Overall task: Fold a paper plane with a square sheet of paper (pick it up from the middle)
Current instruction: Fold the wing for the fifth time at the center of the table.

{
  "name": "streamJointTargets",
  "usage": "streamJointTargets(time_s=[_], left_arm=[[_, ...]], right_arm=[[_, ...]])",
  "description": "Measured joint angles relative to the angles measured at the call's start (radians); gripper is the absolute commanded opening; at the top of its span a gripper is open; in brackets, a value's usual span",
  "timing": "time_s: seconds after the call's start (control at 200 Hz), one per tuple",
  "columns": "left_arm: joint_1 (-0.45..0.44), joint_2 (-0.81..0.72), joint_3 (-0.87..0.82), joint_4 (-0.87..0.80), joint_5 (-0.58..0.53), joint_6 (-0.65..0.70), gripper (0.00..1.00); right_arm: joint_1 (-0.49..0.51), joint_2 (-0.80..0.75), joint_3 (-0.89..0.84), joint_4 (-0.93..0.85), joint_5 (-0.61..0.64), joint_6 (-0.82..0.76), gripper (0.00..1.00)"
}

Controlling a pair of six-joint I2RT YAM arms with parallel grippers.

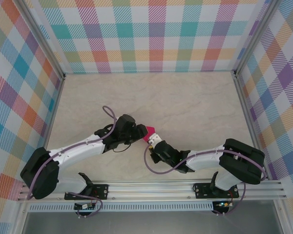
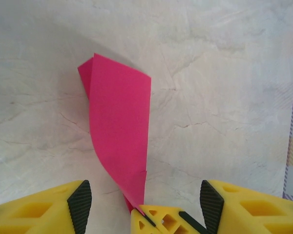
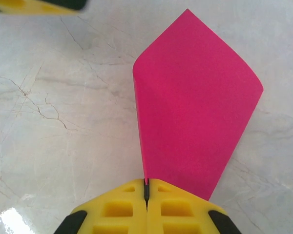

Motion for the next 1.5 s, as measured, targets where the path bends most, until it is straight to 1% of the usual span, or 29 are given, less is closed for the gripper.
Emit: streamJointTargets(time_s=[0.3, 0.595, 0.755, 0.815, 0.98, 1.03, 1.215, 1.385, 1.5], left_arm=[[0.000, -0.062, -0.056, -0.016, -0.045, -0.027, 0.62], [0.000, -0.077, -0.095, -0.005, -0.045, -0.032, 0.57], [0.000, -0.065, -0.102, 0.050, -0.023, -0.034, 0.56], [0.000, -0.046, -0.102, 0.081, -0.014, -0.037, 0.61], [-0.001, 0.037, -0.098, 0.143, 0.013, -0.058, 0.65], [-0.001, 0.072, -0.082, 0.145, 0.020, -0.064, 0.68], [-0.001, 0.205, 0.016, 0.145, 0.036, -0.109, 0.72], [-0.001, 0.304, 0.100, 0.135, 0.049, -0.156, 0.71], [-0.001, 0.352, 0.141, 0.108, 0.063, -0.184, 0.63]], right_arm=[[-0.077, -0.009, -0.048, 0.020, -0.114, 0.170, 0.04], [-0.196, -0.124, -0.096, 0.020, -0.259, 0.339, 0.07], [-0.257, -0.133, -0.110, 0.022, -0.336, 0.423, 0.07], [-0.273, -0.132, -0.119, 0.029, -0.360, 0.448, 0.07], [-0.283, -0.130, -0.124, 0.035, -0.394, 0.472, 0.07], [-0.284, -0.130, -0.124, 0.035, -0.399, 0.470, 0.07], [-0.284, -0.130, -0.124, 0.035, -0.410, 0.443, 0.08], [-0.285, -0.129, -0.124, 0.035, -0.426, 0.407, 0.09], [-0.285, -0.129, -0.124, 0.036, -0.437, 0.376, 0.09]])
